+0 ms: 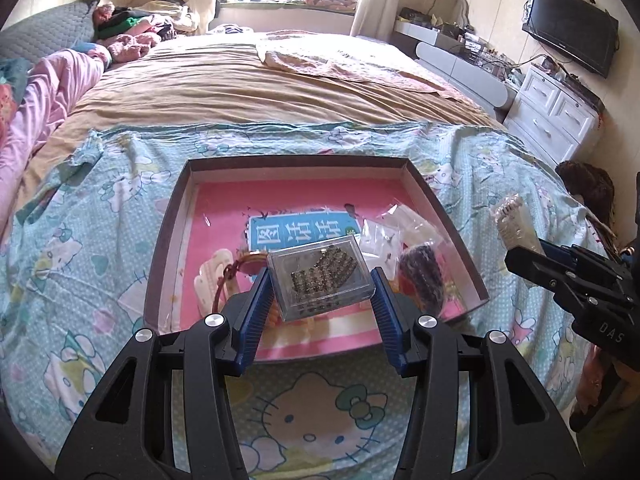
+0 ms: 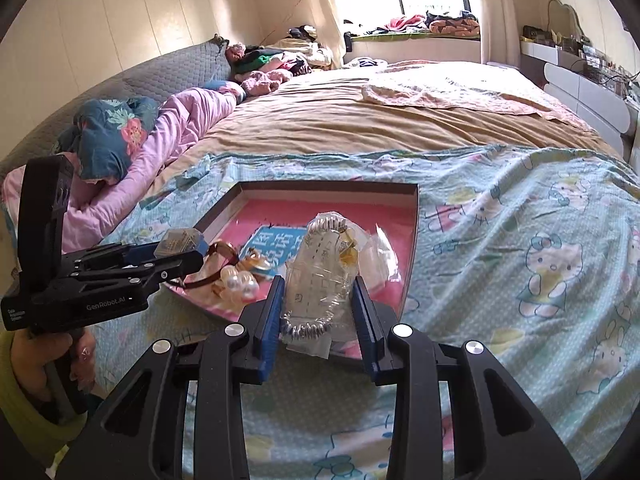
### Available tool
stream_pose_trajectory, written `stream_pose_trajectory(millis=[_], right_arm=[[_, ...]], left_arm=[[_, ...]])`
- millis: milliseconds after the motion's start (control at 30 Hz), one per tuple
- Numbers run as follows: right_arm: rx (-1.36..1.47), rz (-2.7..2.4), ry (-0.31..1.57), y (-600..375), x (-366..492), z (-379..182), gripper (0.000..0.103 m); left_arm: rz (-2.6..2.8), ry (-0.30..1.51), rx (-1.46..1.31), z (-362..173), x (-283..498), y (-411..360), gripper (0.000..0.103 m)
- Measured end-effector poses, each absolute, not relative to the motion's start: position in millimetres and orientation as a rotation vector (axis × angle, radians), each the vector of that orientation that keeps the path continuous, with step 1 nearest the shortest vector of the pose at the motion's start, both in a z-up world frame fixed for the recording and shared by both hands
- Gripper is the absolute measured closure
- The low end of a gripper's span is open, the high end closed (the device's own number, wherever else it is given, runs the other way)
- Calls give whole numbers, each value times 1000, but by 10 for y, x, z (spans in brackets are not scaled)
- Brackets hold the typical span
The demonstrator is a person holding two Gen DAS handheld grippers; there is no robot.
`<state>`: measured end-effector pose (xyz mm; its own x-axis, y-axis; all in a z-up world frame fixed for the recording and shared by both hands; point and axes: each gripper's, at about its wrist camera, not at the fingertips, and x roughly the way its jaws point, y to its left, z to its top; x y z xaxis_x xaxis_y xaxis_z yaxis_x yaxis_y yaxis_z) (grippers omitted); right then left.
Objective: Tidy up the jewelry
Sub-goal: 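Lower stud box into box with left tool while right tool releases chain bag there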
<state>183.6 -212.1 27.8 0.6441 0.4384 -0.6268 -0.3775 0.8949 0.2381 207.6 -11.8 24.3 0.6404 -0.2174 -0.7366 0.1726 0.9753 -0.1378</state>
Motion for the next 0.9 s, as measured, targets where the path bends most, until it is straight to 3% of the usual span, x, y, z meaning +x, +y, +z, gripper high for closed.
stream_pose_trajectory(millis=[433, 900], right_arm=[[88, 449, 711, -2143, 2133, 357, 71], [64, 419, 775, -2107, 2333, 88, 71]], left_arm=[[-241, 854, -47, 205, 2283, -200, 62], [-262, 896, -26, 54, 2391, -279, 62]])
